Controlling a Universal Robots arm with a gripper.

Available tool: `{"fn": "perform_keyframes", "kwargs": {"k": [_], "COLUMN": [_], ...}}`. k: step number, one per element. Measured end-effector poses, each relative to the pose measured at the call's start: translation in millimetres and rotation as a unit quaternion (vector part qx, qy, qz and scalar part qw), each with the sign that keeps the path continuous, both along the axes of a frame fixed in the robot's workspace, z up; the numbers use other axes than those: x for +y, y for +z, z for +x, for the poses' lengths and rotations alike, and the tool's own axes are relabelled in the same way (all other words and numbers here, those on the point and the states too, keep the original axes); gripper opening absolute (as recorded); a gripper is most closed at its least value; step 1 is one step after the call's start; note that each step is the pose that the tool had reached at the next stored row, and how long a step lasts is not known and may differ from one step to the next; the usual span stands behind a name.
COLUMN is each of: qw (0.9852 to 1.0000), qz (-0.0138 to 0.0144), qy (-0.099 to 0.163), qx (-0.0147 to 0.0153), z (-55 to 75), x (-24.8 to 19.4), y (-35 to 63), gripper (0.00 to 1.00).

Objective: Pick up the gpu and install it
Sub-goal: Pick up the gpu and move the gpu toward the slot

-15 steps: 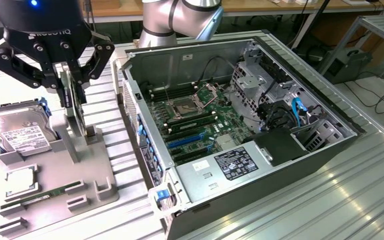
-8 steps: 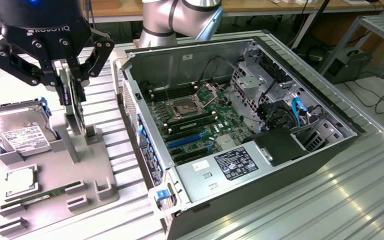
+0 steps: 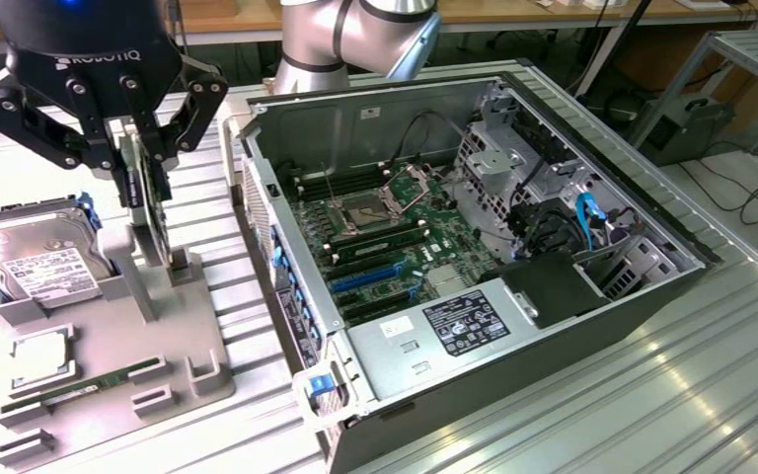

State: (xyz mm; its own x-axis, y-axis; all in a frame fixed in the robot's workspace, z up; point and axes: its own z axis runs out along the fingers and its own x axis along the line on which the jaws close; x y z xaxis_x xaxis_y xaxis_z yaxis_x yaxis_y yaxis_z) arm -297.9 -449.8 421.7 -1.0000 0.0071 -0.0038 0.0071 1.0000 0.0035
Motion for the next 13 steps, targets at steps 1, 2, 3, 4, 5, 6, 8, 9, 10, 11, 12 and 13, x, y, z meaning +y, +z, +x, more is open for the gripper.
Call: {"fn": "perform_keyframes", "kwargs": {"k": [1, 2, 3, 4, 5, 6, 8, 9, 10, 11, 12, 13], "qw": [1.0, 1.0, 1.0, 1.0, 1.0, 1.0, 1.0, 1.0, 1.0, 1.0, 1.0, 1.0], "qz": [0.0, 0.0, 0.0, 0.0, 0.0, 0.0, 0.0001, 0.0, 0.0, 0.0, 0.0, 0.0], "qy": [0.0, 0.0, 0.0, 0.0, 0.0, 0.0, 0.0, 0.0, 0.0, 0.0, 0.0, 0.0], "qx": [0.0, 0.0, 0.0, 0.0, 0.0, 0.0, -0.0001, 0.0, 0.0, 0.0, 0.0, -0.0001], "z": [0.6, 1.4, 2.6, 3.7, 5.3, 7.7, 14.0, 15.5, 16.8, 18.1, 18.8, 19.8], "x": [0.0, 0.0, 0.0, 0.0, 0.0, 0.0, 0.0, 0.0, 0.0, 0.0, 0.0, 0.0], "y": [0.0, 0.0, 0.0, 0.0, -0.1, 0.0, -0.1, -0.1, -0.1, -0.1, -0.1, -0.1], "gripper": [0.28, 0.28, 0.28, 0.28, 0.28, 0.28, 0.28, 0.28, 0.28, 0.28, 0.28, 0.28]}}
